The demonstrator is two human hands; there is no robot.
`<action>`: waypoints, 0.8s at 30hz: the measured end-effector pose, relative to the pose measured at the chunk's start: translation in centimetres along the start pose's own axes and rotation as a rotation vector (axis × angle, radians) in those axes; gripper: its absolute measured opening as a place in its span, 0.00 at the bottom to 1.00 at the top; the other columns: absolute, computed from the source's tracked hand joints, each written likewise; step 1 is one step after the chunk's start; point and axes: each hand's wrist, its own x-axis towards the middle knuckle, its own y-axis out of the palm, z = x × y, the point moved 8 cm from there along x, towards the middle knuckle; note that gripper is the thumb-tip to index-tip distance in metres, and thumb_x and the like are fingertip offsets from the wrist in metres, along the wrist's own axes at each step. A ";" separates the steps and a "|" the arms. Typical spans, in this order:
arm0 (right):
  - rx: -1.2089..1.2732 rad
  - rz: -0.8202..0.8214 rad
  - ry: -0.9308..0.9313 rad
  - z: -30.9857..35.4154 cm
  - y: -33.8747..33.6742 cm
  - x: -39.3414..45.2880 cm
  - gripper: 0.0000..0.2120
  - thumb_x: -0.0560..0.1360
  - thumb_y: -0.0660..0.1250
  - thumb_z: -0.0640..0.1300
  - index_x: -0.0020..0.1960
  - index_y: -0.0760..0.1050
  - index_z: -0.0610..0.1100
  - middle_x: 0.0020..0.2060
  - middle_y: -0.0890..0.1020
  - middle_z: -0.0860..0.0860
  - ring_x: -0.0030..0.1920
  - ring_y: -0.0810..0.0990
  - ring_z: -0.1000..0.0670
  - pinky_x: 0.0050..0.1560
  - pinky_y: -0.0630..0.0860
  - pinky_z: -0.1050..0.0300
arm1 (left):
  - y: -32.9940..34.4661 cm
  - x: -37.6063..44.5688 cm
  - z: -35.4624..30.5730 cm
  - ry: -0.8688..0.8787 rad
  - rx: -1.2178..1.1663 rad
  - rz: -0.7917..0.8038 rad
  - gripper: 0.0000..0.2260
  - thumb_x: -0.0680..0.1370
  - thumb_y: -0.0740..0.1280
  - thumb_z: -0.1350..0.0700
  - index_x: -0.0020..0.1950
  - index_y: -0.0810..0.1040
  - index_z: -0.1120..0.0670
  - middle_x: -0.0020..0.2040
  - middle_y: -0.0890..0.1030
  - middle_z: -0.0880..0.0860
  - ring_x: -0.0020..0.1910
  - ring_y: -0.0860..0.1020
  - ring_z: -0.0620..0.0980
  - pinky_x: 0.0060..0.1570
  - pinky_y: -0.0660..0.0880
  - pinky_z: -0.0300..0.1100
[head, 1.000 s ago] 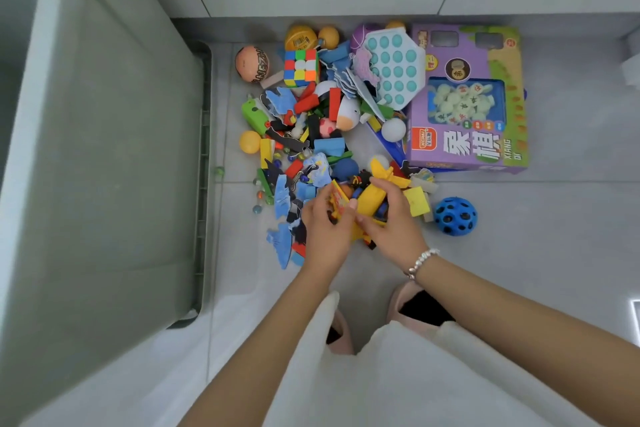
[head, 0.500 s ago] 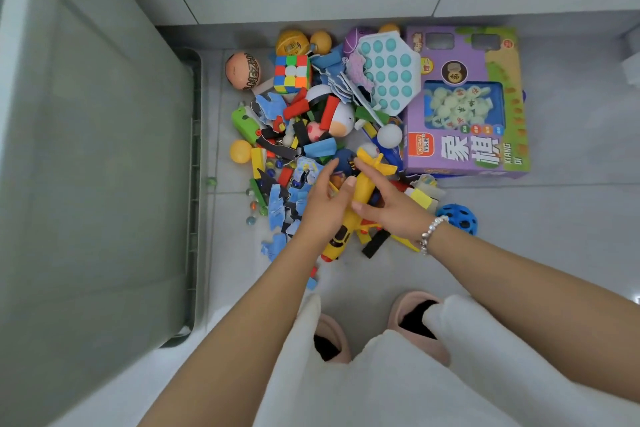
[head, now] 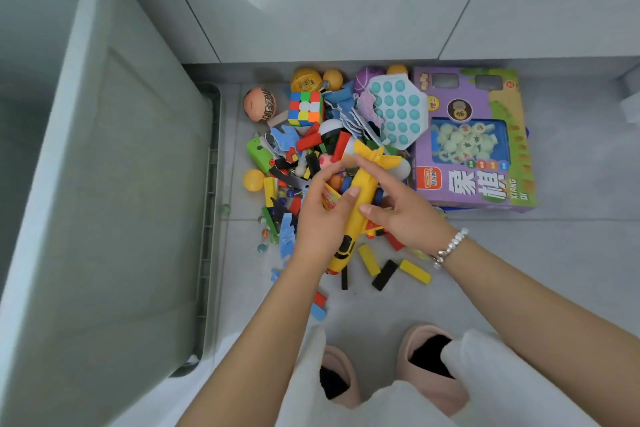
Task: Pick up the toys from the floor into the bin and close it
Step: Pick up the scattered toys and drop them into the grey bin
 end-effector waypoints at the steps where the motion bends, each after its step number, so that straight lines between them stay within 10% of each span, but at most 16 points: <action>1: -0.003 -0.001 -0.016 0.9 -0.1 0.3 0.32 0.76 0.63 0.39 0.71 0.56 0.64 0.68 0.64 0.67 0.64 0.68 0.62 0.48 0.74 0.73 | -0.6 0.1 -0.9 0.023 0.001 -0.010 0.16 0.77 0.67 0.55 0.64 0.72 0.42 0.62 0.74 0.39 0.62 0.71 0.38 0.62 0.70 0.37; 7: -0.040 0.020 -0.161 8.1 0.6 1.5 0.32 0.76 0.64 0.39 0.71 0.57 0.64 0.66 0.61 0.73 0.64 0.62 0.73 0.55 0.66 0.77 | -5.1 -0.7 -5.9 0.120 -0.057 -0.085 0.17 0.77 0.67 0.55 0.64 0.72 0.41 0.62 0.75 0.42 0.63 0.73 0.41 0.63 0.72 0.49; 11: -0.077 0.034 -0.284 15.3 1.3 1.2 0.32 0.76 0.65 0.40 0.70 0.57 0.66 0.70 0.63 0.66 0.66 0.69 0.59 0.60 0.74 0.57 | -9.3 -3.0 -11.7 0.246 -0.055 -0.181 0.18 0.77 0.67 0.56 0.64 0.72 0.41 0.60 0.76 0.41 0.60 0.74 0.37 0.61 0.73 0.44; 24: -0.200 0.258 -0.491 33.8 14.8 1.2 0.32 0.74 0.68 0.43 0.72 0.58 0.60 0.67 0.71 0.53 0.63 0.73 0.51 0.61 0.74 0.52 | -28.6 -12.7 -19.3 0.285 -0.057 -0.618 0.20 0.78 0.65 0.55 0.68 0.68 0.43 0.60 0.76 0.41 0.58 0.76 0.44 0.57 0.76 0.46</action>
